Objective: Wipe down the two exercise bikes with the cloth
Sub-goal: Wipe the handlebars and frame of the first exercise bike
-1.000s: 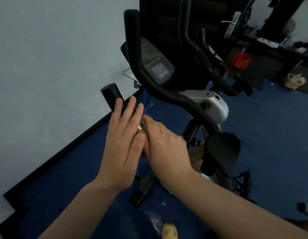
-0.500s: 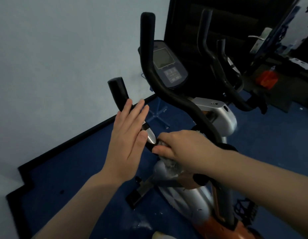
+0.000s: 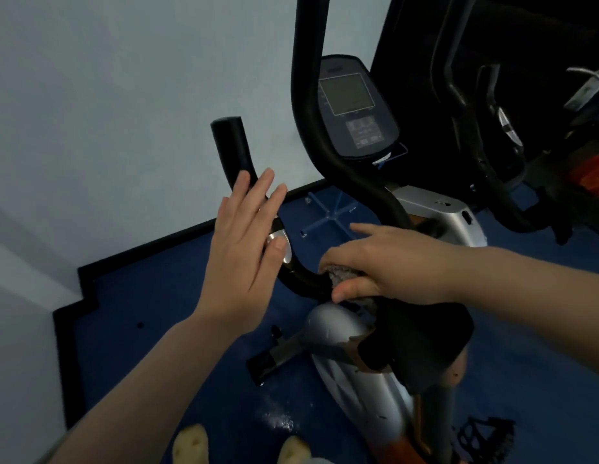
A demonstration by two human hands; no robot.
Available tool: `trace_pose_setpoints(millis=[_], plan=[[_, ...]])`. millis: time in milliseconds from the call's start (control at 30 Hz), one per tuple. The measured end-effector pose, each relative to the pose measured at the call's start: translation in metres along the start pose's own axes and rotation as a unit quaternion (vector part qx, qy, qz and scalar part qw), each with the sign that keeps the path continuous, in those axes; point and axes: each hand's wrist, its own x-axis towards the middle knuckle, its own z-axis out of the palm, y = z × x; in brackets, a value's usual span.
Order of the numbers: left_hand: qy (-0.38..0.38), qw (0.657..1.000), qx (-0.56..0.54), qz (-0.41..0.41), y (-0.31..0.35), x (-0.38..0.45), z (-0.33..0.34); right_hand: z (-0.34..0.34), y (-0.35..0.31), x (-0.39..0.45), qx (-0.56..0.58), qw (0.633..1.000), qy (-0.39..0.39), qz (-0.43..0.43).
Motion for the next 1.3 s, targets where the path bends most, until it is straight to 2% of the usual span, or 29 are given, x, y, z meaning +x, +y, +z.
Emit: trace_pose_setpoints(millis=[133, 267, 433, 500, 600, 667, 733, 867, 933, 1033, 1167, 1300], plan=[[0.014, 0.999, -0.017, -0.029, 0.007, -0.004, 0.004, -0.009, 0.012, 0.001, -0.098, 0.994, 0.004, -0.057], [0.012, 0.996, -0.065, -0.061, 0.016, -0.013, 0.008, -0.010, 0.020, -0.001, -0.145, 0.987, 0.009, -0.066], [-0.011, 0.995, -0.049, -0.081, 0.023, -0.023, 0.004, -0.012, 0.021, -0.007, -0.179, 0.981, 0.048, -0.051], [-0.023, 0.995, -0.049, -0.081, 0.025, -0.027, 0.001, -0.009, 0.017, -0.009, -0.158, 0.984, 0.081, -0.025], [-0.042, 0.995, -0.052, -0.073, 0.027, -0.033, -0.005, -0.011, -0.001, -0.011, -0.031, 0.982, 0.174, 0.072], [-0.058, 0.995, -0.049, -0.070, 0.026, -0.034, -0.010, -0.014, -0.020, -0.009, 0.071, 0.946, 0.291, 0.123], [-0.078, 0.994, -0.044, -0.054, 0.022, -0.036, -0.018, -0.015, -0.043, -0.004, 0.119, 0.898, 0.390, 0.168], [-0.137, 0.989, -0.050, -0.020, 0.011, -0.049, -0.037, -0.002, -0.091, 0.007, 0.231, 0.822, 0.475, 0.213], [-0.169, 0.982, -0.070, -0.043, 0.001, -0.063, -0.046, 0.014, -0.115, 0.010, 0.288, 0.796, 0.482, 0.227], [-0.208, 0.970, -0.085, -0.092, -0.015, -0.090, -0.059, 0.047, -0.147, 0.016, 0.345, 0.777, 0.454, 0.268], [-0.250, 0.961, -0.060, -0.100, -0.036, -0.127, -0.076, 0.089, -0.187, 0.019, 0.373, 0.759, 0.419, 0.329], [-0.311, 0.942, -0.041, -0.121, -0.050, -0.157, -0.082, 0.131, -0.222, 0.016, 0.364, 0.761, 0.389, 0.370]])
